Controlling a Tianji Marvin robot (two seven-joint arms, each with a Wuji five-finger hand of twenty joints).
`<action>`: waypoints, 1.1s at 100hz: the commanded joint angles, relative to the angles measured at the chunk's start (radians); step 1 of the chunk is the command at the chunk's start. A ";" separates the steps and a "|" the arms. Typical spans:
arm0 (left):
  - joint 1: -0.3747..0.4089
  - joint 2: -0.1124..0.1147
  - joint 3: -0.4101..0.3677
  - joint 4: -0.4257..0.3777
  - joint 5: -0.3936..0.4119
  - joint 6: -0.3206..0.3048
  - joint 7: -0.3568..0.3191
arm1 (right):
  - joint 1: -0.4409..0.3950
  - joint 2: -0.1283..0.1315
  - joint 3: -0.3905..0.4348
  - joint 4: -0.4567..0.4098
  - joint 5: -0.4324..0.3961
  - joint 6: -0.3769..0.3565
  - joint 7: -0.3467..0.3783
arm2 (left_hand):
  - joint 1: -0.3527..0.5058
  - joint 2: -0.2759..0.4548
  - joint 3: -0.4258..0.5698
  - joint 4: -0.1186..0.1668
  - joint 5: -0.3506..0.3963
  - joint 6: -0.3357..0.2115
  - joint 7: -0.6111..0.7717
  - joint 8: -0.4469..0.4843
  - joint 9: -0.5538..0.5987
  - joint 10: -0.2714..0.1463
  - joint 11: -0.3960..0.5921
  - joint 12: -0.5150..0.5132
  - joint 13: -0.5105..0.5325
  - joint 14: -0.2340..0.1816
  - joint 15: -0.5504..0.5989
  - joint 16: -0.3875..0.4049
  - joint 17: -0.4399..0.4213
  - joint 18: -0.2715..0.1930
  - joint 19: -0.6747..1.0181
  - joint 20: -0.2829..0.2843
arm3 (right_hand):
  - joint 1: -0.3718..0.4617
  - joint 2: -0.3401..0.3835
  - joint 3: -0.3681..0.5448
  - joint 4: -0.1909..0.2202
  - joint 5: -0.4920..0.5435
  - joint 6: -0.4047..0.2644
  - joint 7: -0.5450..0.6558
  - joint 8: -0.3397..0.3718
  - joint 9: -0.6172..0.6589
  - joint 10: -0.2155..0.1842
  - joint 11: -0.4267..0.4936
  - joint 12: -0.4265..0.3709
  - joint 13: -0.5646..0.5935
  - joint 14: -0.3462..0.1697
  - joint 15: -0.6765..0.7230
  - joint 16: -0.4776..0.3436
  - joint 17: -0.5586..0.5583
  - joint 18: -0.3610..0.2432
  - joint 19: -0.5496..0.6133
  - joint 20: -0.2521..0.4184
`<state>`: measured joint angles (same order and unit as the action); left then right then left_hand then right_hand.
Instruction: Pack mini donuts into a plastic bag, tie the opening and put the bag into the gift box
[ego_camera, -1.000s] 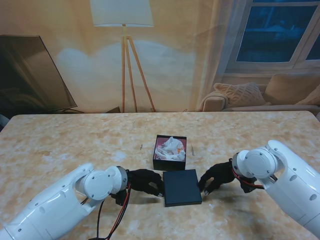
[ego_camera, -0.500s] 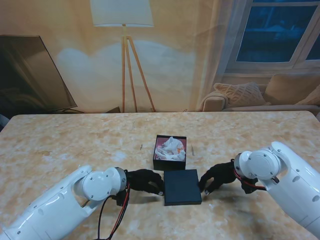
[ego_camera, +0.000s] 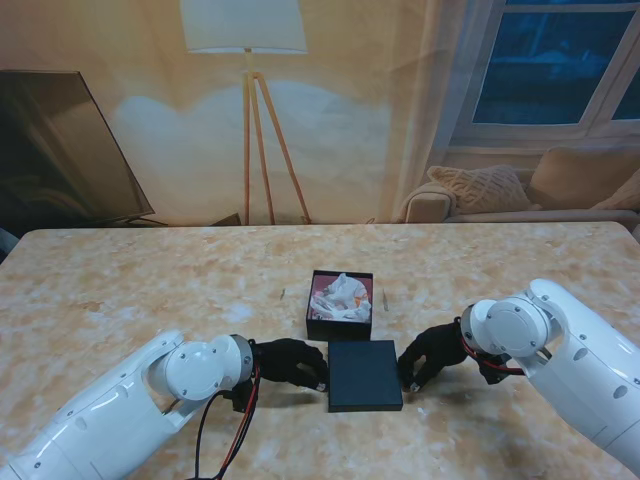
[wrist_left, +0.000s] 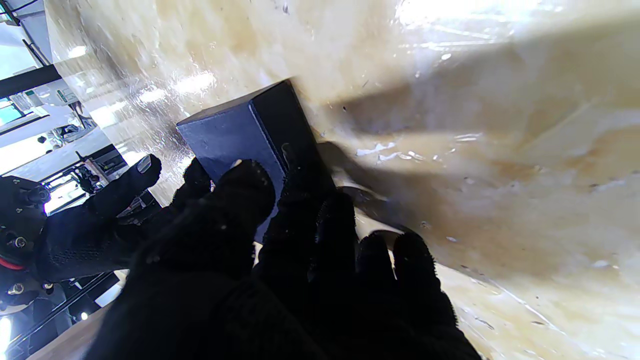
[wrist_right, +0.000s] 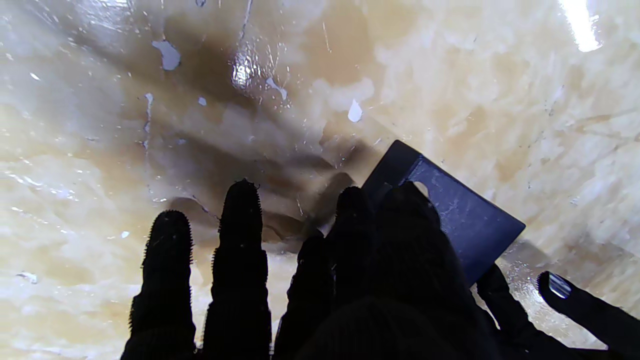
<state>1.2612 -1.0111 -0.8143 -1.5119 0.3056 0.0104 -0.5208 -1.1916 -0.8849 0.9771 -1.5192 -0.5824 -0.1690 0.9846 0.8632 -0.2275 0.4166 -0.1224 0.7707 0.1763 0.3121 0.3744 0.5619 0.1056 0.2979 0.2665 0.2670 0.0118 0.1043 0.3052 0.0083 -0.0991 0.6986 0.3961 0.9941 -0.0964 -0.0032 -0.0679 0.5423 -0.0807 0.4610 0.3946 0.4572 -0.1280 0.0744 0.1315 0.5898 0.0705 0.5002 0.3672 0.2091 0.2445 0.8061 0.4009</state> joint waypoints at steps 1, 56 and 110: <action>0.033 0.002 0.027 0.034 0.000 0.015 -0.041 | -0.024 -0.007 -0.021 0.021 -0.004 0.003 0.023 | 0.010 -0.014 -0.018 -0.019 0.009 -0.049 -0.013 0.013 -0.043 -0.054 -0.027 -0.024 0.064 0.148 0.092 0.035 0.069 0.263 0.008 -0.032 | 0.010 0.028 -0.012 0.012 -0.024 -0.018 -0.037 -0.019 -0.027 0.097 -0.011 -0.003 -0.116 0.060 -0.436 -0.144 -0.001 -0.003 0.007 -0.010; 0.027 -0.001 0.039 0.042 -0.035 0.017 -0.045 | -0.016 -0.001 -0.024 0.031 0.065 -0.015 0.038 | -0.019 0.011 0.005 0.025 -0.067 -0.058 -0.083 -0.045 -0.063 -0.053 -0.037 -0.029 0.063 0.157 0.089 0.035 0.067 0.265 0.003 -0.035 | 0.032 0.027 0.006 0.020 -0.170 -0.028 -0.136 -0.012 0.011 0.072 -0.007 0.008 -0.101 0.052 -0.432 -0.142 0.003 -0.002 0.000 -0.013; 0.077 -0.007 -0.017 0.010 -0.048 0.002 -0.019 | -0.040 -0.004 0.007 0.022 0.076 -0.029 0.029 | -0.028 0.003 0.027 0.023 -0.073 -0.055 -0.081 -0.063 -0.067 -0.052 -0.037 -0.030 0.070 0.165 0.092 0.039 0.072 0.266 0.010 -0.031 | 0.019 0.024 0.000 0.020 -0.166 -0.014 -0.149 -0.005 0.013 0.075 -0.012 0.011 -0.094 0.054 -0.428 -0.139 0.008 0.000 0.004 -0.012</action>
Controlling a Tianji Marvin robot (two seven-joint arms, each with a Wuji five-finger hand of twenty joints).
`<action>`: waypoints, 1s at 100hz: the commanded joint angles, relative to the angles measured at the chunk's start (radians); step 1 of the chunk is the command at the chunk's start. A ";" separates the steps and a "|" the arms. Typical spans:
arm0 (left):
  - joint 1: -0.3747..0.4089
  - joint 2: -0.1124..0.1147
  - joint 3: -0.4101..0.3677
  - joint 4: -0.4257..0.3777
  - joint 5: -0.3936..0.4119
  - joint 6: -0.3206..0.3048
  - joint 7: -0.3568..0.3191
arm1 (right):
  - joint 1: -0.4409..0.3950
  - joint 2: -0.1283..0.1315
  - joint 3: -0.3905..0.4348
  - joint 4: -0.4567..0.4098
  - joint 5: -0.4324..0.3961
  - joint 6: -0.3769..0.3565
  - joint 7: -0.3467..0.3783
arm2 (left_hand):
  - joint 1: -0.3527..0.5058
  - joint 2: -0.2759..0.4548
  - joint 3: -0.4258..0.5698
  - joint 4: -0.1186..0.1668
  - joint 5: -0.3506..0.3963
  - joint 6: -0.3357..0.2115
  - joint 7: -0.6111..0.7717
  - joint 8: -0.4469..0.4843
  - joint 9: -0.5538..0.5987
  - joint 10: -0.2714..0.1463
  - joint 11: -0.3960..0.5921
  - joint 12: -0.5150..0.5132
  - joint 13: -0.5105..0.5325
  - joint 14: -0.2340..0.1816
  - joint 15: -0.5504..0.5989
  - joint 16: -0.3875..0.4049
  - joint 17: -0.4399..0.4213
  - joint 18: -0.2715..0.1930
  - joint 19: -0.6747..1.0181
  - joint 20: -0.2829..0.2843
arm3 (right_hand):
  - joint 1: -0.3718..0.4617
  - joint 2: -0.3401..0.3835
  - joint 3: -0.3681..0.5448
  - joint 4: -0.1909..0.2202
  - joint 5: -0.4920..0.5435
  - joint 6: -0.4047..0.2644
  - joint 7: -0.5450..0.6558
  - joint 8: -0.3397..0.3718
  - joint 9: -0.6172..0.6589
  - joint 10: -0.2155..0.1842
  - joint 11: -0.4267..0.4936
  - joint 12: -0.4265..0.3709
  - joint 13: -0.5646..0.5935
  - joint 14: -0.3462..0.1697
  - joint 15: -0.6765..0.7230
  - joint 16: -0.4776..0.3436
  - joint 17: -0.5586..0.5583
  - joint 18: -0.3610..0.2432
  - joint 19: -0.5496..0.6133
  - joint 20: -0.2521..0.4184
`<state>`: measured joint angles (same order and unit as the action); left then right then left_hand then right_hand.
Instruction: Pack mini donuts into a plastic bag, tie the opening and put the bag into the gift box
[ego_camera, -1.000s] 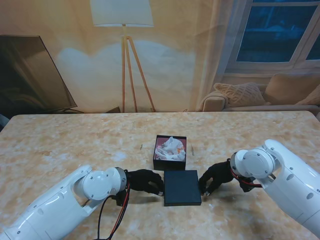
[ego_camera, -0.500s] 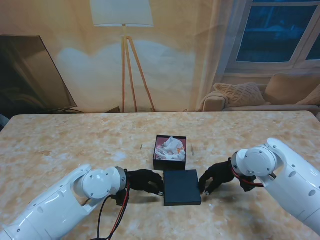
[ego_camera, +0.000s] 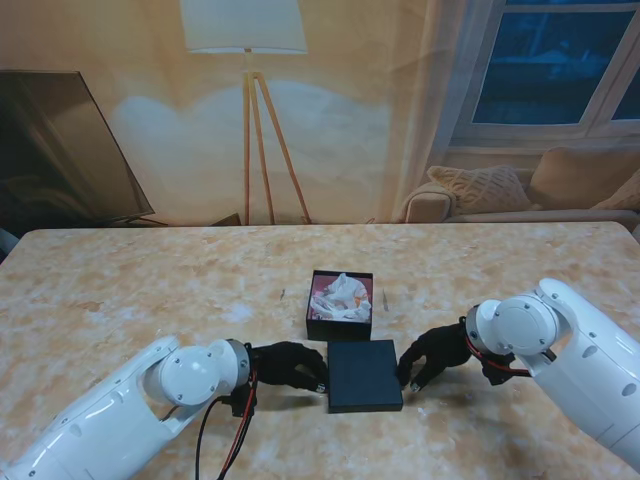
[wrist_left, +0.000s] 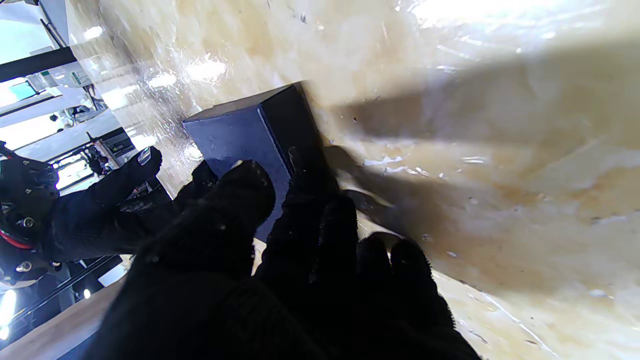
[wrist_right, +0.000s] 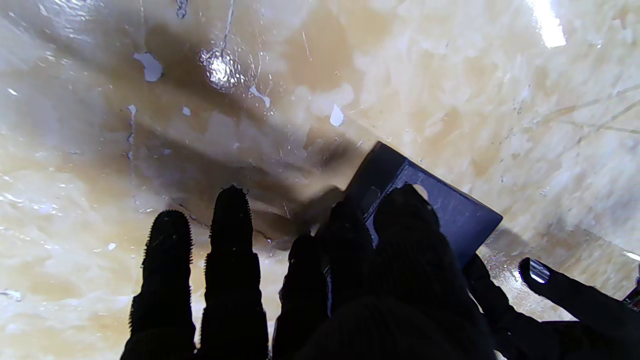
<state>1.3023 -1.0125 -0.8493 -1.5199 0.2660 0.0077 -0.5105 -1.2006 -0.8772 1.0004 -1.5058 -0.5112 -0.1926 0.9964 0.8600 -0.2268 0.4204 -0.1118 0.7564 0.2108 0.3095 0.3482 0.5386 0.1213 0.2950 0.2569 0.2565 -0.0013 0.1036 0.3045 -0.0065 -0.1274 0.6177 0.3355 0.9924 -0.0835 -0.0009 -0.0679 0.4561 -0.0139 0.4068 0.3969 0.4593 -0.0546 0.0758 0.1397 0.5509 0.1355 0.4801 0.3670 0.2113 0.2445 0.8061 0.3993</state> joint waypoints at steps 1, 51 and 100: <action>0.036 -0.006 0.017 0.018 -0.010 0.005 -0.029 | -0.031 -0.011 -0.016 0.008 0.005 -0.006 0.017 | -0.025 0.002 0.024 0.012 -0.058 -0.089 -0.078 -0.037 -0.044 -0.067 -0.034 -0.021 0.081 0.178 0.093 0.040 0.087 0.294 0.091 0.030 | 0.021 0.011 -0.002 0.020 -0.080 -0.081 -0.095 -0.007 0.010 0.002 -0.013 0.003 -0.054 -0.011 -0.408 -0.139 0.007 0.000 0.004 -0.010; 0.059 -0.010 -0.009 0.005 -0.014 -0.011 -0.012 | -0.059 -0.013 0.018 -0.011 0.009 -0.019 0.011 | -0.031 -0.003 0.040 0.010 -0.056 -0.089 -0.074 -0.041 -0.043 -0.066 -0.033 -0.020 0.086 0.179 0.095 0.043 0.089 0.295 0.096 0.032 | 0.011 0.012 -0.003 0.020 -0.076 -0.080 -0.101 -0.001 0.007 0.009 -0.014 0.005 -0.049 -0.006 -0.404 -0.135 0.008 0.002 0.007 -0.009; 0.081 -0.016 -0.031 -0.006 -0.027 -0.026 0.011 | -0.076 -0.016 0.040 -0.019 0.011 -0.025 0.000 | -0.036 -0.008 0.052 0.009 -0.063 -0.088 -0.077 -0.045 -0.053 -0.067 -0.036 -0.021 0.079 0.182 0.093 0.043 0.087 0.296 0.097 0.033 | 0.003 0.011 -0.002 0.022 -0.089 -0.074 -0.113 0.001 0.005 0.014 -0.015 0.006 -0.044 -0.003 -0.401 -0.129 0.008 0.002 0.010 -0.009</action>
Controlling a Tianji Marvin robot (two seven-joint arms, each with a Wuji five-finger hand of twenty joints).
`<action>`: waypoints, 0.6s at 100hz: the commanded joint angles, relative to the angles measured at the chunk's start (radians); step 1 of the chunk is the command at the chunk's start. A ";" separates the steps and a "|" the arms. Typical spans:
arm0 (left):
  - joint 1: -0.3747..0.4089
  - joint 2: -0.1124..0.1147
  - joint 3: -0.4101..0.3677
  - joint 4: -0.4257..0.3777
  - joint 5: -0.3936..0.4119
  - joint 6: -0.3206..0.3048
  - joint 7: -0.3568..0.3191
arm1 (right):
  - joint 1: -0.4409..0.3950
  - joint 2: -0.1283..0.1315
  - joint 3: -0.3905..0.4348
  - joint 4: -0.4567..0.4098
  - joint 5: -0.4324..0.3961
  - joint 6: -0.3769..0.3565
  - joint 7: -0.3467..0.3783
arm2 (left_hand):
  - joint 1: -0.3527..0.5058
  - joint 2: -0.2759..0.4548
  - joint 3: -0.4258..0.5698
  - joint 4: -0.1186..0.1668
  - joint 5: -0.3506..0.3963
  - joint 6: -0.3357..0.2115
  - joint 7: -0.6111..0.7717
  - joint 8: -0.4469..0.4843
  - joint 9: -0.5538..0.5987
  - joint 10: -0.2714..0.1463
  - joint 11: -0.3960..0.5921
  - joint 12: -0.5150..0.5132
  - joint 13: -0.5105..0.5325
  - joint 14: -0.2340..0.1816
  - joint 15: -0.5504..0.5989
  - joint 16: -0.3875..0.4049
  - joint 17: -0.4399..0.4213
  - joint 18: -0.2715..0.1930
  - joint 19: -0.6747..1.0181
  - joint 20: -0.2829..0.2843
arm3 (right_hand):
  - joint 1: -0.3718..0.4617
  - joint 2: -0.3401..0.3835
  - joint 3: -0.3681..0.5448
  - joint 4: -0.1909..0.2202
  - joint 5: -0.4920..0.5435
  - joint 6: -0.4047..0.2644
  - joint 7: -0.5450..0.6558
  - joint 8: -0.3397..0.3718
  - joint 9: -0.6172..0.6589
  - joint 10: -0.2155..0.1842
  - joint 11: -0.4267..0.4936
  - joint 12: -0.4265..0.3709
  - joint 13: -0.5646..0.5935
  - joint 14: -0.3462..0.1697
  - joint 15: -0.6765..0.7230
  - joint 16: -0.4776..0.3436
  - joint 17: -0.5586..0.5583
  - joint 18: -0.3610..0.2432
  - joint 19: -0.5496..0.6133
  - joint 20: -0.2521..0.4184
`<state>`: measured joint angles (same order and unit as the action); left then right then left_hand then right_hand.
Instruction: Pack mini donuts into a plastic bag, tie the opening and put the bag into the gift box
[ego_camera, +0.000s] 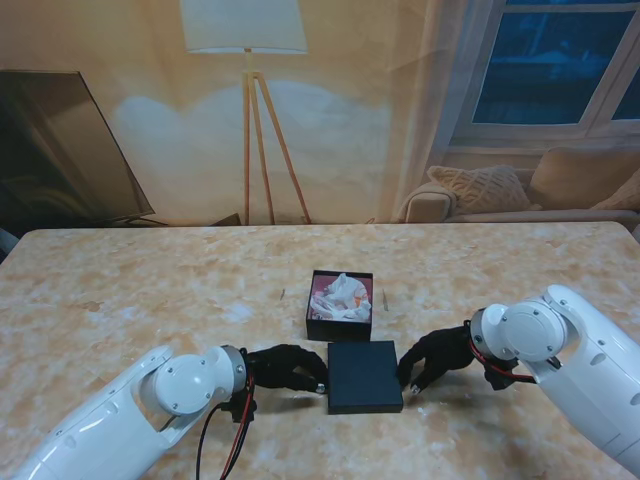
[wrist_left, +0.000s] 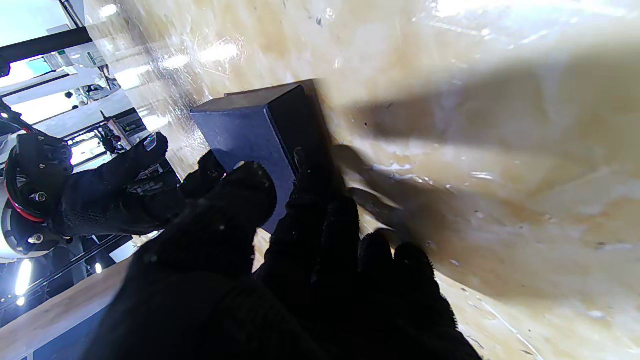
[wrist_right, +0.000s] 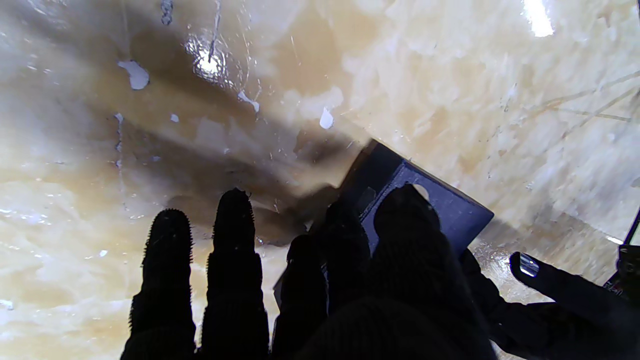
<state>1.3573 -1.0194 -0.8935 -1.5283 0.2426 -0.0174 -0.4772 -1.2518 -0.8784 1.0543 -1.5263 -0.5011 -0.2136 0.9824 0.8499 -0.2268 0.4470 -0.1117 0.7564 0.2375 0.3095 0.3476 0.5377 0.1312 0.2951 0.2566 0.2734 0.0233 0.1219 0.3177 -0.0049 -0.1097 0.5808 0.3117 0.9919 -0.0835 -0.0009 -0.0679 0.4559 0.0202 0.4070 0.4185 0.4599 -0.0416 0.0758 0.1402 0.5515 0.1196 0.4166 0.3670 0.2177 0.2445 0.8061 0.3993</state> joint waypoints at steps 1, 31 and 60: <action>0.026 -0.009 0.013 0.002 -0.004 -0.001 -0.022 | -0.025 -0.014 -0.013 0.001 0.001 -0.004 0.014 | -0.026 -0.009 0.025 0.009 -0.064 -0.115 -0.078 -0.044 -0.053 -0.077 -0.037 -0.021 0.062 0.158 0.075 0.030 0.085 0.279 0.134 0.056 | 0.004 0.011 -0.002 0.022 -0.089 -0.109 -0.113 -0.021 0.004 0.002 -0.015 0.006 -0.045 0.014 -0.338 -0.129 0.003 0.002 0.010 -0.008; 0.043 -0.010 -0.004 -0.012 -0.007 -0.010 -0.013 | -0.036 -0.015 0.001 -0.010 -0.003 -0.011 0.011 | -0.029 -0.013 0.034 0.008 -0.063 -0.116 -0.077 -0.045 -0.054 -0.078 -0.036 -0.021 0.063 0.158 0.076 0.030 0.085 0.279 0.135 0.057 | -0.003 0.009 -0.002 0.023 -0.089 -0.108 -0.115 -0.018 0.003 0.002 -0.016 0.006 -0.045 0.017 -0.338 -0.127 0.004 0.001 0.011 -0.009; 0.069 -0.007 -0.029 -0.040 -0.002 -0.025 -0.014 | -0.053 -0.015 0.020 -0.026 -0.010 -0.014 0.010 | -0.031 -0.013 0.037 0.007 -0.061 -0.114 -0.076 -0.044 -0.052 -0.077 -0.035 -0.021 0.064 0.159 0.076 0.030 0.085 0.280 0.136 0.057 | -0.013 0.013 -0.003 0.023 -0.086 -0.111 -0.114 -0.015 0.004 0.004 -0.015 0.007 -0.042 0.016 -0.337 -0.126 0.003 0.001 0.012 -0.009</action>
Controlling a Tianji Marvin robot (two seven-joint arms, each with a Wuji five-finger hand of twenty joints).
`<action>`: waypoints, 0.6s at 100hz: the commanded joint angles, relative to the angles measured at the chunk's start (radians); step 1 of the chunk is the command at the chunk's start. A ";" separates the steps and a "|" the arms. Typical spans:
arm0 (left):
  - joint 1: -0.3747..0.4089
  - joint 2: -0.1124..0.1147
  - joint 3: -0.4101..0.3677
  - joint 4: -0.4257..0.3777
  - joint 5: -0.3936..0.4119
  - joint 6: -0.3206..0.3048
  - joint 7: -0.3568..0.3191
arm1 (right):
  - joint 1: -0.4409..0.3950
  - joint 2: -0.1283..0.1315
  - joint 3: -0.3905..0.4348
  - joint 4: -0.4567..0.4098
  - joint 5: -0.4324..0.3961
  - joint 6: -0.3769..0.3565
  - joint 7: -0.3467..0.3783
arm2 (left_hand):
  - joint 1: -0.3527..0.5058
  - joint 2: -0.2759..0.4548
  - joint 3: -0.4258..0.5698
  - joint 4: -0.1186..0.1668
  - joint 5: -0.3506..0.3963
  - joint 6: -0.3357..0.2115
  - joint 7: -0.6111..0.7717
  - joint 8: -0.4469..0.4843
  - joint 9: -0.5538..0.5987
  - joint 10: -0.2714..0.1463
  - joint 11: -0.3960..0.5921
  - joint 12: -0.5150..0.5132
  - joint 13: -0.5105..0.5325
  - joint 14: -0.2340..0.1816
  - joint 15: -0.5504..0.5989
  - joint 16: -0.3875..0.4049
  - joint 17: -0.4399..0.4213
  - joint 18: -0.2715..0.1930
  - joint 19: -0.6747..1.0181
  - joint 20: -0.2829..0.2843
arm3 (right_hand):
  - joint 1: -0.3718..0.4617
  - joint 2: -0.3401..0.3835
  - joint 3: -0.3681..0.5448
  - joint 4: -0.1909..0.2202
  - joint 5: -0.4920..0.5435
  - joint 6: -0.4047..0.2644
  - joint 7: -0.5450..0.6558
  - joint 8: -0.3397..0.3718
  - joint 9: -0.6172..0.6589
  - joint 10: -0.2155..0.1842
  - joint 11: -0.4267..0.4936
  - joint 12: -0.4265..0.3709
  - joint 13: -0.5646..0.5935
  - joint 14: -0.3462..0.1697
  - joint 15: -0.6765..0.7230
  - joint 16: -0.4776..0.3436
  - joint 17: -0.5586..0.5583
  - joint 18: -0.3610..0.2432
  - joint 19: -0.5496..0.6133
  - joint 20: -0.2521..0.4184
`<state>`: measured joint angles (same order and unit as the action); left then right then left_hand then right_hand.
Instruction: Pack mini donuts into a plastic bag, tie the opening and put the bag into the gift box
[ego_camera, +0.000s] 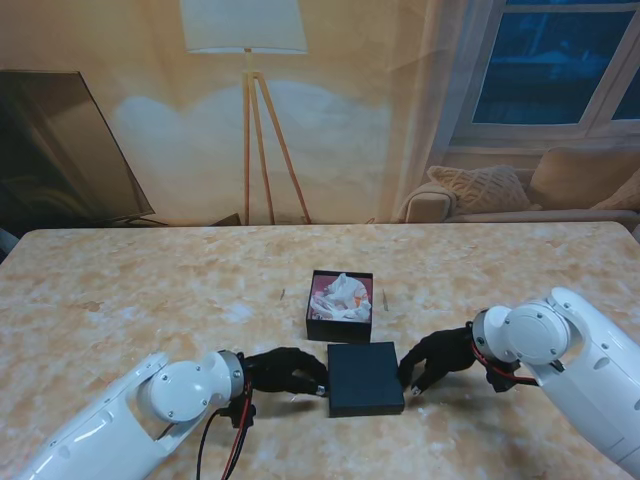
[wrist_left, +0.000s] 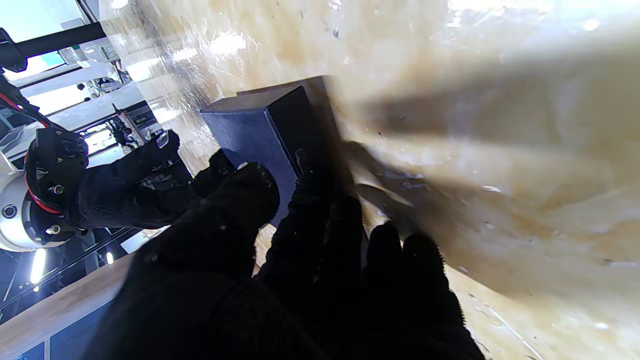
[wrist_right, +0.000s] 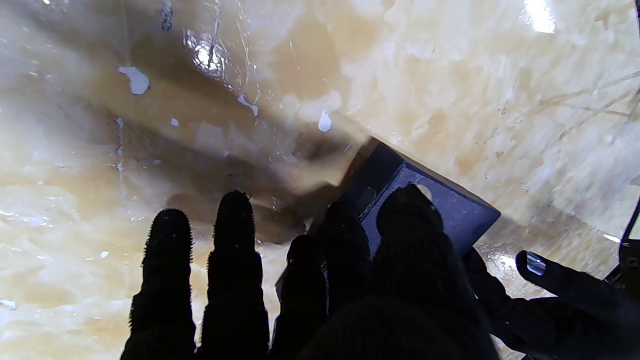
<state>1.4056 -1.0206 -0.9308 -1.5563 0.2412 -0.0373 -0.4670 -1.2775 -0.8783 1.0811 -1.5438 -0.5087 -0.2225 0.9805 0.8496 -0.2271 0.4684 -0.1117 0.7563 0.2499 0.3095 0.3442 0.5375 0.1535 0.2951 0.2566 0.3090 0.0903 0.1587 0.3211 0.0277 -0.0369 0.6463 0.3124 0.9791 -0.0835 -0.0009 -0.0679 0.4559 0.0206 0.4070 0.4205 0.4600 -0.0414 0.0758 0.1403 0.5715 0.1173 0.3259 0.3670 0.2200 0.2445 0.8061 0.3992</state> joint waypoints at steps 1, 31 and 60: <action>0.021 -0.006 0.008 -0.013 0.000 -0.006 -0.024 | -0.028 -0.016 -0.006 -0.009 -0.004 -0.006 0.012 | -0.031 -0.013 0.016 0.007 -0.061 -0.126 -0.076 -0.041 -0.052 -0.100 -0.035 -0.021 0.028 0.092 0.039 0.027 0.053 0.207 0.070 0.056 | -0.001 0.013 -0.003 0.023 -0.087 -0.110 -0.114 -0.017 0.004 0.004 -0.015 0.007 -0.062 0.018 -0.246 -0.126 0.000 0.001 0.011 -0.009; 0.039 -0.001 -0.009 -0.038 0.006 -0.021 -0.031 | -0.059 -0.016 0.027 -0.039 -0.018 -0.019 0.009 | -0.032 -0.014 0.016 0.007 -0.061 -0.126 -0.077 -0.041 -0.053 -0.099 -0.036 -0.022 0.028 0.093 0.039 0.027 0.055 0.207 0.071 0.057 | -0.006 0.014 -0.003 0.023 -0.084 -0.111 -0.114 -0.016 0.005 0.004 -0.015 0.007 -0.058 0.018 -0.244 -0.124 0.004 0.002 0.012 -0.008; 0.048 -0.002 -0.019 -0.046 0.015 -0.028 -0.021 | -0.075 -0.019 0.044 -0.049 -0.025 -0.031 -0.007 | -0.033 -0.015 0.018 0.007 -0.060 -0.125 -0.078 -0.041 -0.054 -0.099 -0.037 -0.022 0.027 0.094 0.040 0.026 0.054 0.207 0.072 0.057 | -0.008 0.012 -0.003 0.023 -0.086 -0.110 -0.116 -0.015 0.002 0.006 -0.016 0.006 -0.056 0.018 -0.243 -0.123 0.006 0.005 0.015 -0.007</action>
<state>1.4416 -1.0146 -0.9535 -1.5885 0.2566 -0.0586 -0.4735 -1.3350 -0.8803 1.1329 -1.5844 -0.5343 -0.2452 0.9657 0.8493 -0.2271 0.4691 -0.1117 0.7466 0.2503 0.3091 0.3341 0.5374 0.1703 0.2958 0.2567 0.3168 0.1485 0.1709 0.3235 0.0566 0.0296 0.6877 0.3396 0.9779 -0.0835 -0.0009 -0.0679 0.4559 0.0322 0.4070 0.4222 0.4600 -0.0413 0.0758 0.1405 0.5590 0.1061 0.1590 0.2939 0.2204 0.2445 0.8061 0.3992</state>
